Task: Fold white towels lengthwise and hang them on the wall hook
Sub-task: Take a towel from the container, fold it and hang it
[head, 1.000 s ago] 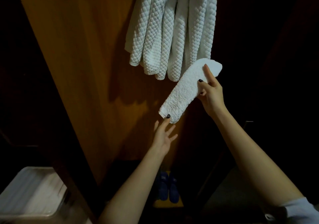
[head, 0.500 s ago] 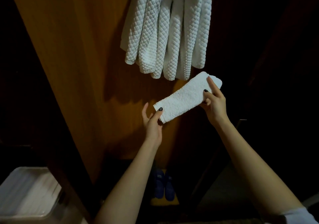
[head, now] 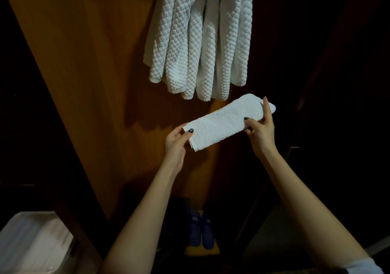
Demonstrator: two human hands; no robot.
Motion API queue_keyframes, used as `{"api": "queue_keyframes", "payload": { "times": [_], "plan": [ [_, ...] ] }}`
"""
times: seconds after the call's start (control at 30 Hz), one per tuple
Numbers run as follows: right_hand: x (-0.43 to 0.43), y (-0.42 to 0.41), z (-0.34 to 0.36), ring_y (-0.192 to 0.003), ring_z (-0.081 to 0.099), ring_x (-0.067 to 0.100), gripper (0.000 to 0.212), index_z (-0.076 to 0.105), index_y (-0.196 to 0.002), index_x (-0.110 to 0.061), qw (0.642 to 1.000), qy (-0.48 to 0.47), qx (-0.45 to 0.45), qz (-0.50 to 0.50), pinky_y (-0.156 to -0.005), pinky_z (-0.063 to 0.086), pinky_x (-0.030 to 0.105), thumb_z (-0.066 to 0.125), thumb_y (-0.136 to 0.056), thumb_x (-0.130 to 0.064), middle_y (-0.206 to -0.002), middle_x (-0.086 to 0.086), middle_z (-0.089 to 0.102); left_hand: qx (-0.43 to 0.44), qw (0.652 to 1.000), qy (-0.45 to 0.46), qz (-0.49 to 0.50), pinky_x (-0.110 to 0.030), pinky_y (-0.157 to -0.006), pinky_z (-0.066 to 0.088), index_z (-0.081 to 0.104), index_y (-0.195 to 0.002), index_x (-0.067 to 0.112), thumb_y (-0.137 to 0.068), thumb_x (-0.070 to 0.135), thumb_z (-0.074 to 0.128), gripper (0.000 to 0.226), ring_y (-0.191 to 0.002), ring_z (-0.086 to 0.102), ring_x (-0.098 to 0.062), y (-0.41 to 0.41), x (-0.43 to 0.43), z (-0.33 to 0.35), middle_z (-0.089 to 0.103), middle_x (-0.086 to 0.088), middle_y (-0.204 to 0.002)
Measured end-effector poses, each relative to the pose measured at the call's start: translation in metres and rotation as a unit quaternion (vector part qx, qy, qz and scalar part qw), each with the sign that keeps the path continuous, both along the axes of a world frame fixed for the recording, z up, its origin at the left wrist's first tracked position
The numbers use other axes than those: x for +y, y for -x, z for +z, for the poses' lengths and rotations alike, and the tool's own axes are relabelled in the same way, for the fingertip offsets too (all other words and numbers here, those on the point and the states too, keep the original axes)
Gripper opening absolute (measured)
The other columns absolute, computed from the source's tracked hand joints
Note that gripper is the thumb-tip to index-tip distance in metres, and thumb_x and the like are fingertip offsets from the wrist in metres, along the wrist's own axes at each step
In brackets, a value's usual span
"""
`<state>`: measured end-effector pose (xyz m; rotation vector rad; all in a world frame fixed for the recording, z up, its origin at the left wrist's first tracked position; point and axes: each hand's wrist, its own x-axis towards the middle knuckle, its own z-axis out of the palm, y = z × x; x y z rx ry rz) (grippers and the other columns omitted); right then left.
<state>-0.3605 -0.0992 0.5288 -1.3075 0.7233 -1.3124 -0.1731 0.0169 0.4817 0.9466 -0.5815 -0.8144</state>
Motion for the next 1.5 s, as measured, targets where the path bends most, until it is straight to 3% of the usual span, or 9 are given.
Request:
{"api": "queue_keyframes", "payload": {
  "times": [0.1,0.23,0.5,0.77,1.0,1.07,1.23,1.37,1.5],
  "plan": [
    [-0.002,0.000,0.005,-0.068,0.058,0.010,0.084,0.025,-0.149,-0.036,0.999,-0.009,-0.028,-0.014,-0.067,0.053,0.030,0.060,-0.085,0.005,-0.101,0.006,0.057,-0.054,0.998,-0.014,0.036,-0.023,-0.076,0.055,0.062,-0.113,0.013,-0.091,0.003,0.058,0.024,-0.095,0.068,-0.010,-0.005,-0.002,0.010,0.069,-0.001,-0.106],
    [-0.004,0.002,0.017,-0.100,0.063,0.016,0.070,0.032,-0.146,-0.034,0.996,-0.018,-0.075,-0.034,-0.076,0.058,0.033,0.059,-0.089,-0.005,-0.131,-0.002,0.046,-0.081,0.994,0.001,0.077,-0.021,-0.068,0.054,0.064,-0.104,0.013,-0.091,0.004,0.057,0.018,-0.088,0.067,-0.009,-0.017,-0.003,0.025,0.069,0.001,-0.097],
    [-0.011,0.014,0.059,-0.110,0.062,0.022,0.028,0.066,-0.109,-0.026,0.995,0.022,-0.095,-0.019,-0.073,0.057,0.027,0.059,-0.090,-0.005,-0.130,0.007,0.054,-0.164,0.977,0.076,0.115,-0.021,-0.068,0.052,0.063,-0.095,0.023,-0.090,0.002,0.058,0.022,-0.084,0.066,-0.009,-0.047,0.001,0.075,0.069,0.001,-0.094],
    [-0.026,0.020,0.131,-0.093,0.066,0.019,0.020,0.071,-0.100,-0.017,0.992,0.102,-0.067,0.019,-0.064,0.057,0.026,0.059,-0.091,-0.003,-0.110,0.004,0.062,-0.401,0.905,0.065,0.127,-0.011,-0.079,0.043,0.070,-0.084,0.026,-0.093,-0.005,0.043,0.042,-0.102,0.058,-0.009,-0.070,0.008,0.180,0.066,0.007,-0.105],
    [-0.042,0.026,0.199,-0.077,0.064,0.006,0.015,0.071,-0.096,-0.017,0.983,0.169,-0.045,0.062,-0.059,0.053,0.022,0.059,-0.092,-0.009,-0.094,0.000,0.064,-0.518,0.850,0.036,0.084,-0.020,-0.087,0.042,0.063,-0.113,0.026,-0.093,0.008,0.057,0.028,-0.114,0.050,-0.013,-0.078,0.019,0.262,0.052,0.002,-0.131],
    [-0.047,0.024,0.216,-0.073,0.066,0.003,0.014,0.071,-0.099,-0.017,0.977,0.200,-0.045,0.054,-0.058,0.052,0.019,0.061,-0.092,-0.010,-0.097,0.000,0.065,-0.508,0.851,0.069,0.110,-0.020,-0.093,0.040,0.063,-0.118,0.020,-0.092,0.006,0.059,0.030,-0.122,0.048,-0.011,-0.080,0.019,0.281,0.055,0.002,-0.130],
    [-0.060,0.008,0.262,-0.078,0.066,0.000,0.017,0.071,-0.098,-0.026,0.960,0.275,-0.039,0.024,-0.060,0.051,0.015,0.064,-0.090,-0.012,-0.095,-0.012,0.069,-0.428,0.889,0.112,0.115,-0.030,-0.072,0.042,0.065,-0.119,0.022,-0.091,0.003,0.057,0.035,-0.095,0.051,-0.019,-0.092,0.011,0.319,0.064,-0.004,-0.113],
    [-0.079,-0.008,0.303,-0.079,0.067,0.002,0.017,0.072,-0.100,-0.018,0.951,0.301,-0.072,0.011,-0.064,0.052,0.018,0.064,-0.089,-0.008,-0.093,-0.005,0.070,-0.434,0.872,0.154,0.166,-0.034,-0.102,0.042,0.064,-0.119,0.027,-0.090,0.004,0.058,0.038,-0.125,0.048,-0.016,-0.111,-0.011,0.352,0.057,0.002,-0.128],
    [-0.102,-0.031,0.338,-0.076,0.065,0.003,0.018,0.071,-0.100,-0.015,0.946,0.311,-0.090,0.007,-0.062,0.051,0.017,0.061,-0.089,-0.006,-0.091,-0.002,0.068,-0.370,0.891,0.210,0.158,-0.037,-0.109,0.038,0.070,-0.106,0.029,-0.087,0.000,0.059,0.037,-0.127,0.050,-0.019,-0.136,-0.040,0.389,0.062,0.003,-0.122]
  ]
}}
